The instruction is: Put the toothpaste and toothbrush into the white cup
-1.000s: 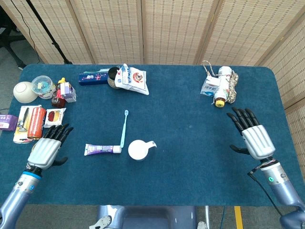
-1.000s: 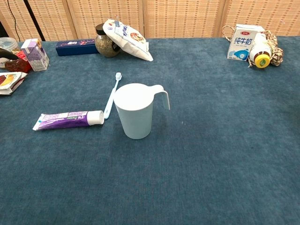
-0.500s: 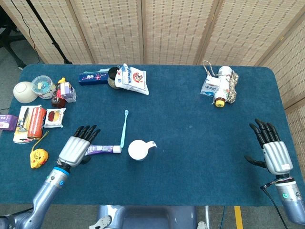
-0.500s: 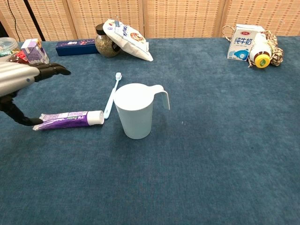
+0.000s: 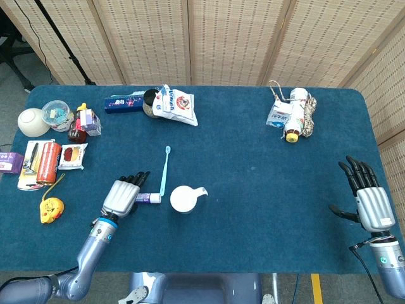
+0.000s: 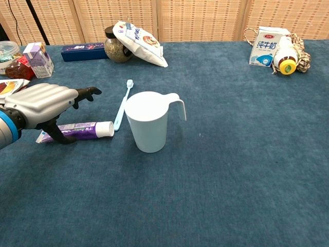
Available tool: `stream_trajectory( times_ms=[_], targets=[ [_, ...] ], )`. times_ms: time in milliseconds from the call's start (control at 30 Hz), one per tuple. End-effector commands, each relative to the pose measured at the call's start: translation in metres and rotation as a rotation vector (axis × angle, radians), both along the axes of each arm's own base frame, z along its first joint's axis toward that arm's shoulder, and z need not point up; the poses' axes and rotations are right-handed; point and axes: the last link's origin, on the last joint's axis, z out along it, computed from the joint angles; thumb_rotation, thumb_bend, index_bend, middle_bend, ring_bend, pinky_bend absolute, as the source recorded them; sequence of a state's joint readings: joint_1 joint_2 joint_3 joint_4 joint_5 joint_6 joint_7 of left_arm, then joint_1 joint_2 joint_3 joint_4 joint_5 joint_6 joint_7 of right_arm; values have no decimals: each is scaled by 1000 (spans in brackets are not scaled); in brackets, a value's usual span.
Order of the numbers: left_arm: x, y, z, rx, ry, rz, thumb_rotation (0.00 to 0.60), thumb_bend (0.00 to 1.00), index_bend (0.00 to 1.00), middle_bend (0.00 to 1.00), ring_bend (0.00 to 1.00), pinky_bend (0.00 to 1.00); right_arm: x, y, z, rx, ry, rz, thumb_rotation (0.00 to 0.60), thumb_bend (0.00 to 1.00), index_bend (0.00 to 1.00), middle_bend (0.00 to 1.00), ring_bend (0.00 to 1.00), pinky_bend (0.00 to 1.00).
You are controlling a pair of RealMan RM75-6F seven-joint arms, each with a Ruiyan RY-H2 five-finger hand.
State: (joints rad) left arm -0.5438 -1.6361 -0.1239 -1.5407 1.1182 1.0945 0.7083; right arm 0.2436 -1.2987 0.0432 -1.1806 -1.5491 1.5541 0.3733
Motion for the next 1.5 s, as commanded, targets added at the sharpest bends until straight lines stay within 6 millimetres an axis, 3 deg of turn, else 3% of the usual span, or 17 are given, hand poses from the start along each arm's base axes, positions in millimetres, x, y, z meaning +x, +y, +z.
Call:
stream_trajectory(
  times_ms=[33, 167, 300, 633, 800, 967, 1067, 1167, 1300, 1500],
  targets=[
    [0, 2, -4, 11, 15, 0, 600, 236, 122, 255, 336, 333, 0, 0, 0, 1, 0, -1, 600, 0, 0, 0, 0, 68],
    [1, 2, -11, 14, 31, 4, 600, 260, 188, 307, 380, 369, 1, 0, -2, 7, -4, 2, 600, 0, 0, 0, 0, 87],
    [2, 1, -16, 15, 42, -5, 600, 309, 254, 364, 438, 481, 1, 0, -3, 12, -2, -2, 600, 0, 0, 0, 0, 145],
    [2, 1, -16, 47, 35, -14, 600, 431, 443, 510, 550, 562, 1, 0, -4, 21, -10, 1, 600, 0, 0, 0, 0, 210],
    [3, 0, -3, 77, 13, -29, 600, 432, 445, 511, 549, 562, 1, -1, -4, 21, -12, -1, 600, 0, 0, 0, 0, 212],
    [14, 1, 29, 134, -70, -63, 600, 430, 445, 511, 548, 562, 2, 0, -5, 27, -19, -1, 600, 0, 0, 0, 0, 215],
    [25, 1, 46, 147, -90, -138, 600, 429, 448, 511, 540, 563, 2, 0, -5, 27, -20, -2, 600, 0, 0, 0, 0, 215],
    [45, -2, 69, 194, -102, -350, 600, 429, 440, 510, 524, 562, 2, -1, -5, 26, -25, -3, 600, 0, 0, 0, 0, 215],
    [61, -6, 85, 184, -336, -439, 600, 429, 440, 507, 521, 563, 3, 0, -6, 33, -27, -3, 600, 0, 0, 0, 0, 216],
    [67, -4, 82, 68, -738, -343, 600, 428, 451, 507, 522, 563, 3, 0, -7, 35, -28, -3, 600, 0, 0, 0, 0, 221]
  ],
)
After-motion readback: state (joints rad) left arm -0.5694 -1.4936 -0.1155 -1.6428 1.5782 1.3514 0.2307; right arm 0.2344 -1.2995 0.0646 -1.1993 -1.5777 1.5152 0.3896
